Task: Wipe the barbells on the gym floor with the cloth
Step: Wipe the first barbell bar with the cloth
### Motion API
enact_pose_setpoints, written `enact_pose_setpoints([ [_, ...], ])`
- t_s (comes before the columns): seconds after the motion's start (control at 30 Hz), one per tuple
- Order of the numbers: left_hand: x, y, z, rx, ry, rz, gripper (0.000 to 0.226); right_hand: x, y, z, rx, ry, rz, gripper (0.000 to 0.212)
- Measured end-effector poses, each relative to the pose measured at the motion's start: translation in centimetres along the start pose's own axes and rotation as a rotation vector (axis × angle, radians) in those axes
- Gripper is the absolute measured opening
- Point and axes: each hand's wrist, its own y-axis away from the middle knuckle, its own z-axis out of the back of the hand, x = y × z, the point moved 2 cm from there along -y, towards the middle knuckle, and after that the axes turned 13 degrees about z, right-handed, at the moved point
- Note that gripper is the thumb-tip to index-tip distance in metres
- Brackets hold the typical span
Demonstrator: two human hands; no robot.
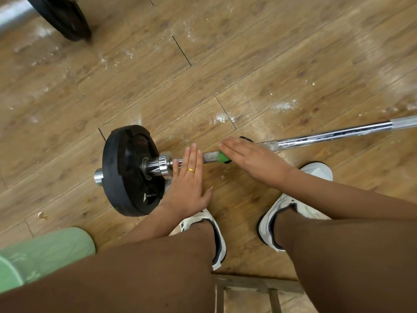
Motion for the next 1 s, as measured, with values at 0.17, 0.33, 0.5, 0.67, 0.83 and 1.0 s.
enact_pose_setpoints([
  [0.17,0.6,-0.7,0.9,0.007,-0.010,-0.025,0.101,-1.3,0.2,0.5,0.009,-0.079,0.014,0.081],
  [0.33,0.6,-1.6,1.3,-0.026,-0.029,-0.035,0.101,-2.3,0.2,0.7,-0.025,-0.026,-0.084,0.068],
  [0.5,0.9,-2.6,1.8,-0.048,-0.058,-0.024,0.099,-2.3,-1.3,0.1,-0.059,-0.042,-0.031,0.067],
  [0.67,0.8,-3.6,2.6,-0.067,-0.068,-0.019,0.101,-4.3,1.0,0.6,-0.075,-0.020,-0.181,0.085],
  [0.83,0.7,-4.8,3.2,-0.084,-0.087,0.003,0.101,-3.2,-1.5,-0.9,-0.128,0.002,-0.119,0.077],
  [1.0,1.1,-6.0,4.5,-0.068,-0.070,-0.011,0.101,-5.8,0.0,0.1,-0.116,0.012,-0.136,0.084],
])
